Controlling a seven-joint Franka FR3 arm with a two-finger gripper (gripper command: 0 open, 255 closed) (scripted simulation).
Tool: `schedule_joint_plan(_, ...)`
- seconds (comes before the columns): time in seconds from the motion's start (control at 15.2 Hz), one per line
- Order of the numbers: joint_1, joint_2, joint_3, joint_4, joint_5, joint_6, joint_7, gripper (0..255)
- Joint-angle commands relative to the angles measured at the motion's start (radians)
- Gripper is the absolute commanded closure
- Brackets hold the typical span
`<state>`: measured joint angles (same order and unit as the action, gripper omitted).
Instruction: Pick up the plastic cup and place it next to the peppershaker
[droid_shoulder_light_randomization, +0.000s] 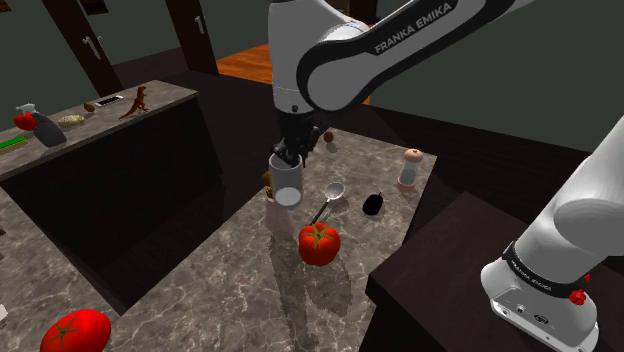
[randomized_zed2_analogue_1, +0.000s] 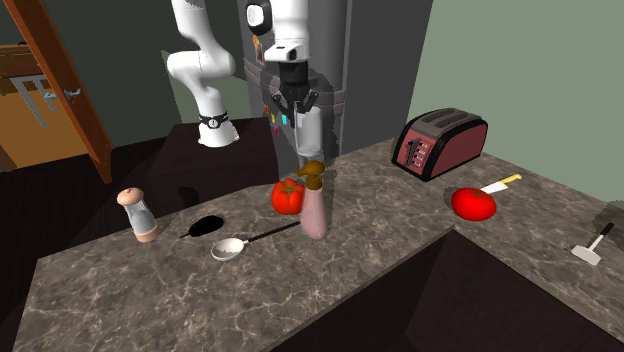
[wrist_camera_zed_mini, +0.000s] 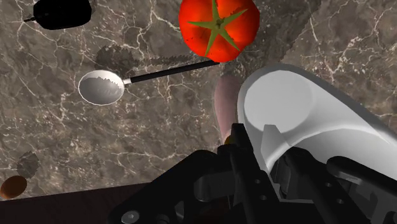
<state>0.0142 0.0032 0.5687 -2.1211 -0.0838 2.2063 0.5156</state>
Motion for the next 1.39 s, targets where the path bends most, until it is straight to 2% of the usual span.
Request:
schedule_joint_plan(0.0,-0.028,-0.031,-0.027,-0.028,0.026,0.007,-0.07,255)
schedule_joint_plan(0.66,-0.135,-0.123,-0.172,-0.131,0.096,0.036,-0.363,255)
schedule_joint_plan(1.32,-0.244,-0.105,-0.318,-0.119,0.104,0.042,-0.621,255)
